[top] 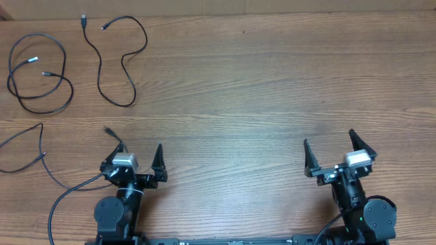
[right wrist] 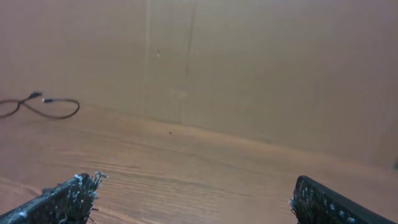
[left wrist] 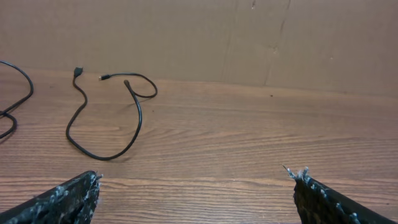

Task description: Untangle cables

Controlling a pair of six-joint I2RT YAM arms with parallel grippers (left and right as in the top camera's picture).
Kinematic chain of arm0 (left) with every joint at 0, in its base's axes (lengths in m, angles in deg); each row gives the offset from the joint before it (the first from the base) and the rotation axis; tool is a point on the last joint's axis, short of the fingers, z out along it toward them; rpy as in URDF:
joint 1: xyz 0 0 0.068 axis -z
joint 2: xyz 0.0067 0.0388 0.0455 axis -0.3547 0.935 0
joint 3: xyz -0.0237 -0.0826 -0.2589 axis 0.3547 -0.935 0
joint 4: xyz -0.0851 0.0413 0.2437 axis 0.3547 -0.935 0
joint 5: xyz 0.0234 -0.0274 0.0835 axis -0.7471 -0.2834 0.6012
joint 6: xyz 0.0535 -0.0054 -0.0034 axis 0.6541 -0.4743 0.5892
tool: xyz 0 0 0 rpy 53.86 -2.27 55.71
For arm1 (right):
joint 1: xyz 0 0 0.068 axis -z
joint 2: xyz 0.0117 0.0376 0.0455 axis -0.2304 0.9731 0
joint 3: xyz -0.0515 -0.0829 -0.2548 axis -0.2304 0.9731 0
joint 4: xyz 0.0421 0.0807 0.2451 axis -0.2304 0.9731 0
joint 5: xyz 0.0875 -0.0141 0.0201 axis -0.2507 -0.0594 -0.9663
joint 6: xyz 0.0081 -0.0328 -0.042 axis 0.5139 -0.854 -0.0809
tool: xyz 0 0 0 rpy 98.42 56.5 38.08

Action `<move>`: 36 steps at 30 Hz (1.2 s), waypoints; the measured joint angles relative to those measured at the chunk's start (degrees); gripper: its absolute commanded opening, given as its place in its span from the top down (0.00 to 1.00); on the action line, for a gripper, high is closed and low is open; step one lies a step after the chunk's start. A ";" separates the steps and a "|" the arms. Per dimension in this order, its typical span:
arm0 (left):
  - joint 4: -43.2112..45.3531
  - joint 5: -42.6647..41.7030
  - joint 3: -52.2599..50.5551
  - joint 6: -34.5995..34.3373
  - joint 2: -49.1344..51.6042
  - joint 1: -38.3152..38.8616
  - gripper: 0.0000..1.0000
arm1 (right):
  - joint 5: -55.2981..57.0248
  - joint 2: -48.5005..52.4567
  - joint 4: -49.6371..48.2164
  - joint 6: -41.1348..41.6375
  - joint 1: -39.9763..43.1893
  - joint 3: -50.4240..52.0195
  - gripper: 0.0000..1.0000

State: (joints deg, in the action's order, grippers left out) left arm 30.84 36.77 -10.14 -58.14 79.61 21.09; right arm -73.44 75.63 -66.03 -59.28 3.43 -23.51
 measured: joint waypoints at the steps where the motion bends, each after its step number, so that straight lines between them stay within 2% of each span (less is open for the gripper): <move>1: 0.00 0.00 0.00 -0.02 0.00 -0.02 0.00 | -0.74 0.00 -0.66 -1.22 0.00 0.33 0.00; 7: 0.00 -0.02 0.00 0.00 0.00 -0.02 0.00 | -6.56 0.00 -2.89 -11.15 0.00 3.85 0.00; 14: 0.00 0.00 0.00 0.00 0.00 0.00 0.00 | -9.25 0.00 -3.32 -15.76 -0.26 7.02 0.00; 32: 0.00 -0.02 0.00 -0.02 0.00 0.00 0.00 | -10.01 0.00 -3.30 -16.59 -0.37 8.76 0.00; 36: 0.00 0.00 0.00 0.00 0.00 -0.02 0.00 | -8.87 0.00 -3.34 -9.70 -0.37 8.76 0.00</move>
State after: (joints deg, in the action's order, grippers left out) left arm 30.84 36.77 -10.14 -58.14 79.61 21.07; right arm -82.32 75.63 -69.38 -68.98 3.06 -14.75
